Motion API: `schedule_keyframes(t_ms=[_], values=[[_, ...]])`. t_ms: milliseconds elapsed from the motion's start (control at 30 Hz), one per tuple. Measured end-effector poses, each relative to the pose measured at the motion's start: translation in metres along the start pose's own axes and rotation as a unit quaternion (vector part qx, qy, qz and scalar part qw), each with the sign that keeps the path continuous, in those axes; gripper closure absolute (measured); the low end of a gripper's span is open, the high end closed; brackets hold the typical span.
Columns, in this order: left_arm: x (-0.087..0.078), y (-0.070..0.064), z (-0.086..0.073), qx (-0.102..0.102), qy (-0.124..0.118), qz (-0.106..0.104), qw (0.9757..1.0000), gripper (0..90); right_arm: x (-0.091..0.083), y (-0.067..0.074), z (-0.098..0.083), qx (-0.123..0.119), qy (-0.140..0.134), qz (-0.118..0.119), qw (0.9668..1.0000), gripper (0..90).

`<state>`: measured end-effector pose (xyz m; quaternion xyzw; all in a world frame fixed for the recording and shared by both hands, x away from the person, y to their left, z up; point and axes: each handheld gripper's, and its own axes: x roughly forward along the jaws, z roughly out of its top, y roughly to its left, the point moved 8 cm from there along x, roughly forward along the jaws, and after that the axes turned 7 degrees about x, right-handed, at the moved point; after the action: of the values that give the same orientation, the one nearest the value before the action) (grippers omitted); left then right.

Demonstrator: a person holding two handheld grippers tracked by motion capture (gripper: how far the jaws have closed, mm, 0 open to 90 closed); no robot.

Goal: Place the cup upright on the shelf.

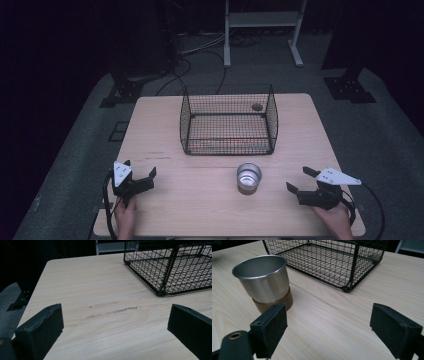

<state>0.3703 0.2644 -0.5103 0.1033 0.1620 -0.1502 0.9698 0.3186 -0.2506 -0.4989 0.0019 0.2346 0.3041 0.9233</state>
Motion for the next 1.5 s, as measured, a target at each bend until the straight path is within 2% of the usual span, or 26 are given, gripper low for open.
schedule_keyframes(t_ms=[733, 1500], values=[[0.0, 0.0, 0.0, 0.001, -0.001, -0.001, 1.0, 0.0, 0.01, 0.023, 0.002, -0.029, 0.013, 0.022, 0.9992, 13.4], [0.0, 0.0, 0.0, 0.001, -0.001, -0.001, 1.0, 0.0, 0.018, 0.04, 0.005, -0.041, 0.023, 0.047, 0.9978, 13.1]])
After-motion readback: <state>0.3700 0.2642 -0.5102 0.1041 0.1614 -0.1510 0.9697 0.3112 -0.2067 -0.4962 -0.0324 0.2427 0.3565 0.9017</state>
